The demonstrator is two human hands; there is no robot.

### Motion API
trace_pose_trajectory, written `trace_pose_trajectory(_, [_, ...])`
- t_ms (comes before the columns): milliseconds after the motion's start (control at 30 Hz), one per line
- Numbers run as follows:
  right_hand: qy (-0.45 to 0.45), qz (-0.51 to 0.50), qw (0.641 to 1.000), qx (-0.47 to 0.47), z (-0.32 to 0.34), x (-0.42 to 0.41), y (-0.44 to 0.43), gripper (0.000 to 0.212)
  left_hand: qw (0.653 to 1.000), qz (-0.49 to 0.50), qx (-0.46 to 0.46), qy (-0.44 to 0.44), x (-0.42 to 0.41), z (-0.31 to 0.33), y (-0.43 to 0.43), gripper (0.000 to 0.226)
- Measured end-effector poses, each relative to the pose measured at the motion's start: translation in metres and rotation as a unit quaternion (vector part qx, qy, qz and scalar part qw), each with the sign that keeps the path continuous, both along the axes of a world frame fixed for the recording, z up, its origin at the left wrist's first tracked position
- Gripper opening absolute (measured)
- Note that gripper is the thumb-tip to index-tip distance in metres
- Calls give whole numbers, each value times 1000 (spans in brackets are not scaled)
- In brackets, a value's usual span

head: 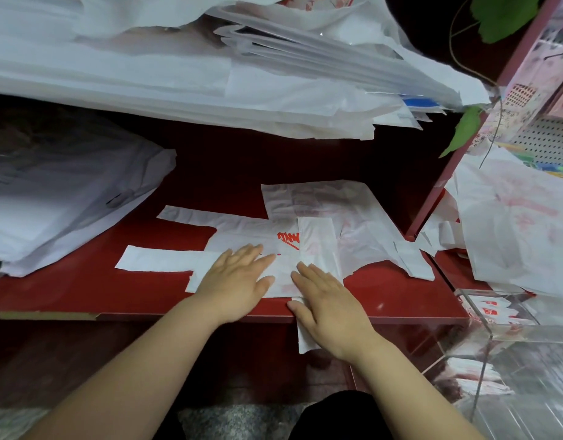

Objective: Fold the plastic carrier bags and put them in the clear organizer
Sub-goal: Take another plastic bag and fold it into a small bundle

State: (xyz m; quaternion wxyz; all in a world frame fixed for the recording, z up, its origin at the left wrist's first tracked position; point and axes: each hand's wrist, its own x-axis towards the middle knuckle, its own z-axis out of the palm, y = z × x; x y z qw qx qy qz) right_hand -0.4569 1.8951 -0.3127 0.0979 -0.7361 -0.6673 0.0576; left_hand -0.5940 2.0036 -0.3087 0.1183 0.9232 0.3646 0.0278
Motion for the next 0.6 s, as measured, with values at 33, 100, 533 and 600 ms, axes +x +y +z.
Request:
trace_pose_trajectory(33, [-10,-7,1000,-6,-1,2,-3,125,1000,13,-5,12,-2,1,3,52])
trace_pose_trajectory(100, [-32,-23,999,-12,-1,5,-10,131,999,36,-9,32,-9,2,10,55])
trace_pose_trajectory(533, [37,-47,998,15,5,9,-26,96,989,9,48,-141,-2,6,-17,50])
trace_pose_trajectory(600, [134,-81,985,76,13,15,-21,46,986,-31,39,-160,21,5,-33,42])
